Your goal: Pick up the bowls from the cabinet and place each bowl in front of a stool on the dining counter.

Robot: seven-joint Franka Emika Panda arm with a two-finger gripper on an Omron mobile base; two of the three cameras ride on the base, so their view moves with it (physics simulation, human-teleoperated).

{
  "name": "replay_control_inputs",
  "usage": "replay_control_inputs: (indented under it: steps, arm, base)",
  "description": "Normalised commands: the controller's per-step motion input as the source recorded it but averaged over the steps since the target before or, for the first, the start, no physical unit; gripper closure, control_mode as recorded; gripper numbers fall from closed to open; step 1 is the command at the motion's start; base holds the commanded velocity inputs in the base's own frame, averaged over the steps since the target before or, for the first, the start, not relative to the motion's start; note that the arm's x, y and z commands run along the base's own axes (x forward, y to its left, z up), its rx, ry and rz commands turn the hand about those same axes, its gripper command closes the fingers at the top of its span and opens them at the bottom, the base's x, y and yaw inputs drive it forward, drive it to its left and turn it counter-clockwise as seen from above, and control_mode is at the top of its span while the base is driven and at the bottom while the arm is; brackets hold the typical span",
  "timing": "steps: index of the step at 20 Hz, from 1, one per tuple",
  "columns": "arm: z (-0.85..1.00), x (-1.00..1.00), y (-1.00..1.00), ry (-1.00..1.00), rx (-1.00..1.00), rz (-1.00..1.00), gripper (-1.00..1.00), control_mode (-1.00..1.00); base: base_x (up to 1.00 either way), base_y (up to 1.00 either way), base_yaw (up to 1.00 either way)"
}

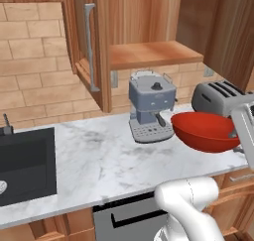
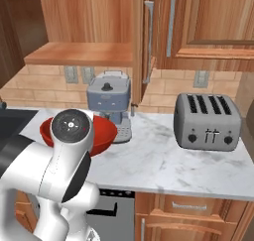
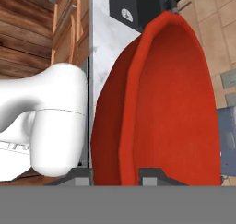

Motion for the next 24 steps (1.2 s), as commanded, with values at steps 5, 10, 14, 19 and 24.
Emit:
replay_control_inputs:
  steps: [5, 10, 14, 19, 24]
  arm:
    - [0.0, 0.0, 0.0, 0.0, 0.0, 0.0, 1.0, 1.0]
    - [0.0, 0.0, 0.0, 0.0, 0.0, 0.0, 1.0, 1.0]
    - [0.0, 0.0, 0.0, 0.0, 0.0, 0.0, 1.0, 1.0]
    - [0.0, 0.0, 0.0, 0.0, 0.0, 0.0, 1.0, 1.0]
    - [0.0, 0.0, 0.0, 0.0, 0.0, 0.0, 1.0, 1.0]
  base:
    - [-0.75, 0.01, 0.0]
    - [-0.75, 0.0, 0.0]
    - [-0.75, 0.0, 0.0]
    - [-0.76, 0.02, 0.03]
    - [-0.68, 0.16, 0.18]
